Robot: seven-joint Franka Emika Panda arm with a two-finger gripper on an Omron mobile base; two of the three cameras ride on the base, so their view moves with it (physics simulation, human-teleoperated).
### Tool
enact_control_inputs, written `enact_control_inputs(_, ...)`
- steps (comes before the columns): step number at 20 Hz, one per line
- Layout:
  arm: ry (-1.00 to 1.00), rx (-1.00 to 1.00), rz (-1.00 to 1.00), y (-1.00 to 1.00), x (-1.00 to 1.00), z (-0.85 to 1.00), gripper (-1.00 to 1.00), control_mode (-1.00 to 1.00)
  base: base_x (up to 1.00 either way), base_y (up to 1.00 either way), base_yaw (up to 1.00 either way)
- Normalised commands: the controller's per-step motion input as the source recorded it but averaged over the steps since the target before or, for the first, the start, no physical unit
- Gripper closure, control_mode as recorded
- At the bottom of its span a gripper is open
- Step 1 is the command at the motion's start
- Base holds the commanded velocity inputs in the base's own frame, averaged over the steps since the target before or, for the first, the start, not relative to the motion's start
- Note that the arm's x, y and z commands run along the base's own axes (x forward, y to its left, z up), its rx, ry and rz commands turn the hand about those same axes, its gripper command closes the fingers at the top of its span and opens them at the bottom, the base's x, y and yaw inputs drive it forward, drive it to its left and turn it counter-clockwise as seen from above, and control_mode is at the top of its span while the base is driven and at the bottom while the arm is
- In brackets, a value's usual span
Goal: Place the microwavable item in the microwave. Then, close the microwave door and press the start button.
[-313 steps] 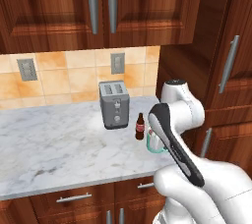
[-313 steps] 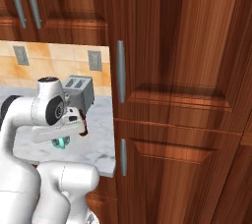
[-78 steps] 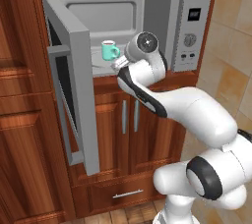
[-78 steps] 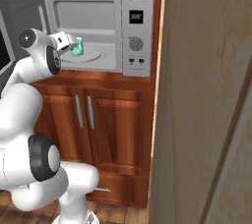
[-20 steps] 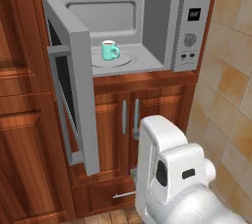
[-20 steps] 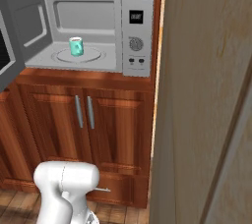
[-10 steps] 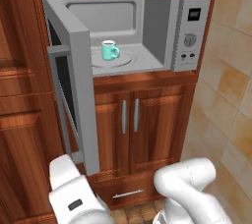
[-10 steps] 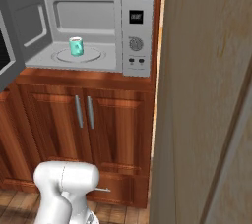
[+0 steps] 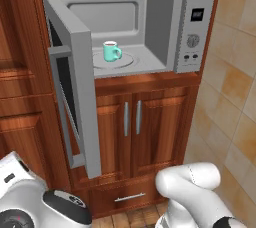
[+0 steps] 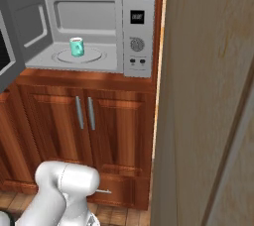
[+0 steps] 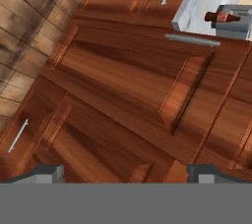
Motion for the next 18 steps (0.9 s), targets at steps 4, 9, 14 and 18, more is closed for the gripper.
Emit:
enact_control_inputs(4,0.09,-0.12,0.0,0.45,0.92,-0.35,-1.0,-1.0,0.0,0.0,0.0)
enact_control_inputs(9,-0.03,-0.03,-0.06,-0.3,0.55,0.0,-1.0,-1.0,0.0,0.0,0.0)
enact_control_inputs(14,-0.08,0.0,-0.18,-0.73,0.35,0.0,-1.0,-1.0,0.0,0.0,0.0)
enact_control_inputs(18,-0.14,0.0,-0.22,-0.89,0.0,0.0,-1.0,-1.0,0.0,0.0,0.0)
